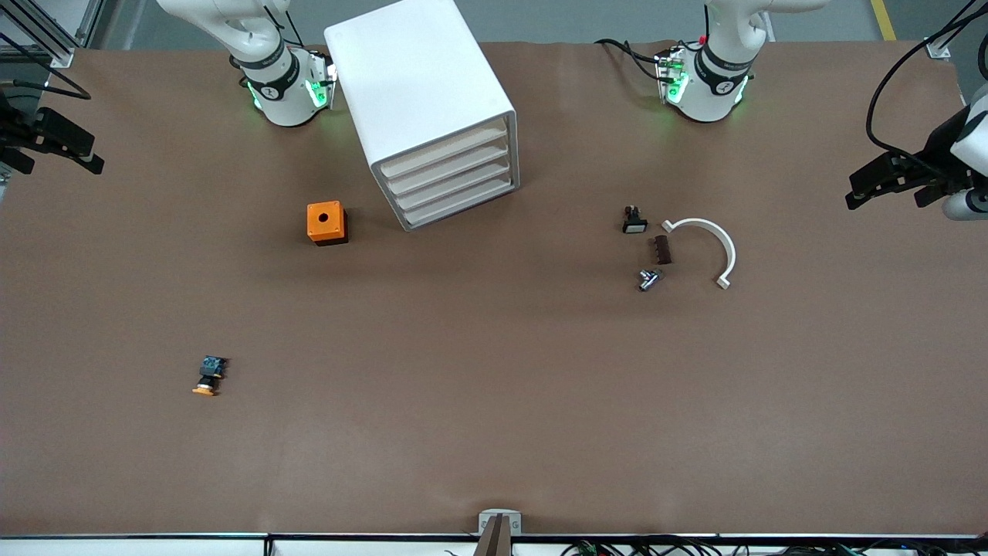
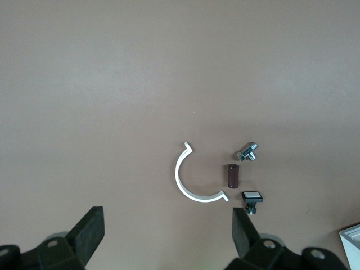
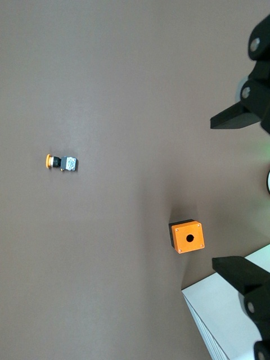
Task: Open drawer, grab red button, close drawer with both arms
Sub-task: 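Move the left gripper toward the white cabinet's drawer handle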
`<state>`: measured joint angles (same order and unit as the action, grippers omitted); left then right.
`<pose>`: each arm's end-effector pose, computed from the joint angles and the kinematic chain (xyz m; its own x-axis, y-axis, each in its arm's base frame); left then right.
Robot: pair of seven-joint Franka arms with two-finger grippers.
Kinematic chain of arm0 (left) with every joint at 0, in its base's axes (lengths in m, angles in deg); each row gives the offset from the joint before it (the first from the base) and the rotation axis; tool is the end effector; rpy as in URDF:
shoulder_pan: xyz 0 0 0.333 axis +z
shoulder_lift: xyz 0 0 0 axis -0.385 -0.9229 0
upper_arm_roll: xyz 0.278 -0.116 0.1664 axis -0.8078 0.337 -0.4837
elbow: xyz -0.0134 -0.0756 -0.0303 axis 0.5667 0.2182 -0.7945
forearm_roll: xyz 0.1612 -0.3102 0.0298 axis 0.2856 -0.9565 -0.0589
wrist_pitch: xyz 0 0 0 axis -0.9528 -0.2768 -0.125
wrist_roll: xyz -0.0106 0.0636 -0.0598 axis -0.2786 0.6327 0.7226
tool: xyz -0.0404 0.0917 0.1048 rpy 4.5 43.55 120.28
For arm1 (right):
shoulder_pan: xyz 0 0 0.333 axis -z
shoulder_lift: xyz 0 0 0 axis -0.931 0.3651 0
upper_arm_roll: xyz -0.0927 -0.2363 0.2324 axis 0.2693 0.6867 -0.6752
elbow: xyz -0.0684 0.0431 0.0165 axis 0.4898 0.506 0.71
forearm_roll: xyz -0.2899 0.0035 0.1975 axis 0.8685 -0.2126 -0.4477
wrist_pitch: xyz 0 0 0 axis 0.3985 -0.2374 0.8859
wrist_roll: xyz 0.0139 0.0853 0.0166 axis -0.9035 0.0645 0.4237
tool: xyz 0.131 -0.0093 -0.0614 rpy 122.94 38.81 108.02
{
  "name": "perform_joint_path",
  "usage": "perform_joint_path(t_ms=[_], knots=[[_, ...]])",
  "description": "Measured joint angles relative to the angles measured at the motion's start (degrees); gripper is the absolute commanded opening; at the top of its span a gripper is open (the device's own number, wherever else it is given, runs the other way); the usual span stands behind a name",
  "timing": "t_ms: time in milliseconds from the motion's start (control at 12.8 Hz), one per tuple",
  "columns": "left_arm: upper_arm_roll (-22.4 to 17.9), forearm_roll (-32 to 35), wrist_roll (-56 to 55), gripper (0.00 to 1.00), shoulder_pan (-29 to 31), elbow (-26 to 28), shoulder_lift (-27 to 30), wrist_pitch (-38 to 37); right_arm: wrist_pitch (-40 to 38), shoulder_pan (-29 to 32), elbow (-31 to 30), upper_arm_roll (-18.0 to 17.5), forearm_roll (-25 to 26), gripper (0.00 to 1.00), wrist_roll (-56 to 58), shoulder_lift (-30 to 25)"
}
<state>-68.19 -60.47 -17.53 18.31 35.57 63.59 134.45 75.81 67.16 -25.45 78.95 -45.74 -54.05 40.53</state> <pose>0.4973 -0.0124 0.6091 0.9998 0.0185 -0.0058 0.0186 -0.9998 0.0114 0.4586 -0.0277 0.6473 0.9996 -0.0246 -0.0144 -0.0249 -0.9995 -0.0189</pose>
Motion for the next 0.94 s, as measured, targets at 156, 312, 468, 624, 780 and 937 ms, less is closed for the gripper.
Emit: perform_joint_path(t_ms=[156,312,468,624,780,937], knots=[[0.00,0.00,0.00,1.00,-0.03,-0.01,0.00,0.00,0.05,0.00,0.00,0.00,-0.01,1.00,0.00,0.00],[0.00,0.00,0.00,1.00,-0.03,-0.02,-0.01,0.00,0.14,0.00,0.00,-0.01,-0.01,1.00,0.00,0.00],[-0.04,0.00,0.00,1.00,0.05,-0.03,-0.11,0.00,0.23,0.00,0.00,-0.01,-0.01,1.00,0.00,0.00],[-0.35,0.00,0.00,1.00,0.52,-0.03,-0.70,0.00,0.38,0.00,0.00,-0.02,-0.01,1.00,0.00,0.00],[-0.58,0.00,0.00,1.00,2.37,-0.03,-1.43,0.00,0.48,0.00,0.00,-0.04,-0.03,1.00,0.00,0.00],[-0.68,0.00,0.02,1.00,4.36,-0.03,-2.90,0.02,0.50,0.00,0.00,-0.04,-0.03,1.00,0.00,0.00]])
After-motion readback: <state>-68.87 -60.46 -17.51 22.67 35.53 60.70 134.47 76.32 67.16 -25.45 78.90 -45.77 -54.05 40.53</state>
